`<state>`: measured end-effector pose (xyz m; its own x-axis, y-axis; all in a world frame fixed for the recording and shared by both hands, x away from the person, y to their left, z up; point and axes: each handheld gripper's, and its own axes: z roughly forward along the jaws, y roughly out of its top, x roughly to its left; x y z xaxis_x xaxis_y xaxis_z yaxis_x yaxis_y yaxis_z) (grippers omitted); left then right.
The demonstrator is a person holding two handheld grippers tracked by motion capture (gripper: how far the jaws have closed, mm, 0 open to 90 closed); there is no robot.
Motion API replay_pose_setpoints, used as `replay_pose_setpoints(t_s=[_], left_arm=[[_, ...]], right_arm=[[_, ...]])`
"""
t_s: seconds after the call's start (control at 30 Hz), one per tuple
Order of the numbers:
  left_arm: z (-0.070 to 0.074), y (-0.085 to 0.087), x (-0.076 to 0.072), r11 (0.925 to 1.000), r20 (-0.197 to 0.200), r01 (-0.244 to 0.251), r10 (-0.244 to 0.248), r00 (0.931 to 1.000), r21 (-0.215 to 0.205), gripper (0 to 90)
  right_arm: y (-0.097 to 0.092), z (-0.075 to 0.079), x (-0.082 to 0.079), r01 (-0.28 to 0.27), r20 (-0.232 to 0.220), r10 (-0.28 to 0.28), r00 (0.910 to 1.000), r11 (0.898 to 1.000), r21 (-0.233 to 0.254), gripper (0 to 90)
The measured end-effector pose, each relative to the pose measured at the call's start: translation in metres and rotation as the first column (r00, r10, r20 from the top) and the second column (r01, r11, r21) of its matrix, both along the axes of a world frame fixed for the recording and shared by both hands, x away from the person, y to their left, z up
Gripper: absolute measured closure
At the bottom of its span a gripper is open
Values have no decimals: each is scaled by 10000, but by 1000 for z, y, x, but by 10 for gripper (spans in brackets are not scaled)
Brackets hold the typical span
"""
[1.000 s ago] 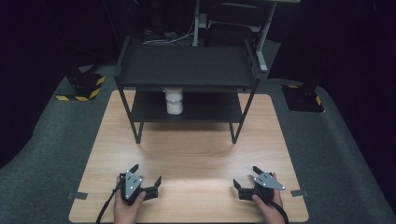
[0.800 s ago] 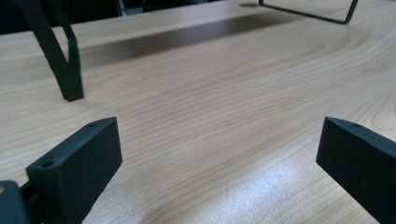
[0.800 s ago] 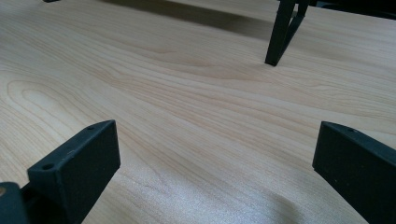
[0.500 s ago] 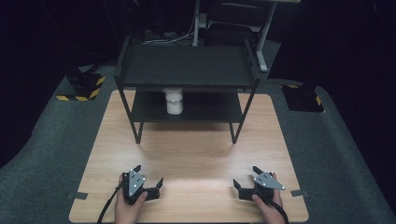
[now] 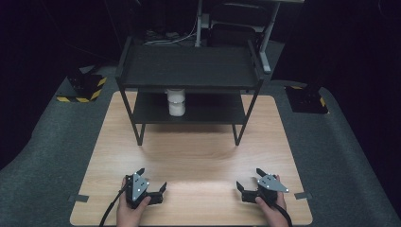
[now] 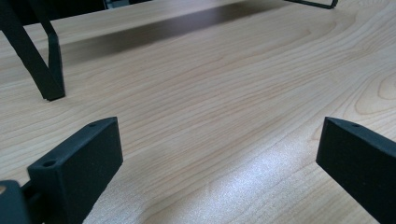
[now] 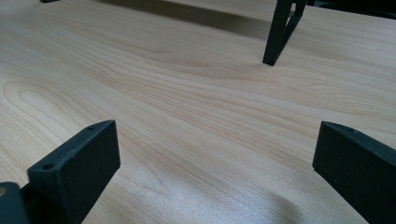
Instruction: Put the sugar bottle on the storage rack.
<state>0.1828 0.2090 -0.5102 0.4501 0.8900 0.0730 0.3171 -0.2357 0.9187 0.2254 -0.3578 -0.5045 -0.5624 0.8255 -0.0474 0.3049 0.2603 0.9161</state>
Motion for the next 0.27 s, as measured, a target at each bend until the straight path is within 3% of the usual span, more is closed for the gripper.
replay_pose_setpoints(t_s=[0.27], left_arm=[[1,-3,3,9998,-70,-197,197,9998,-45,5]], right_arm=[[-1,-3,-6,158,183,-159,9997,9998,84,4]])
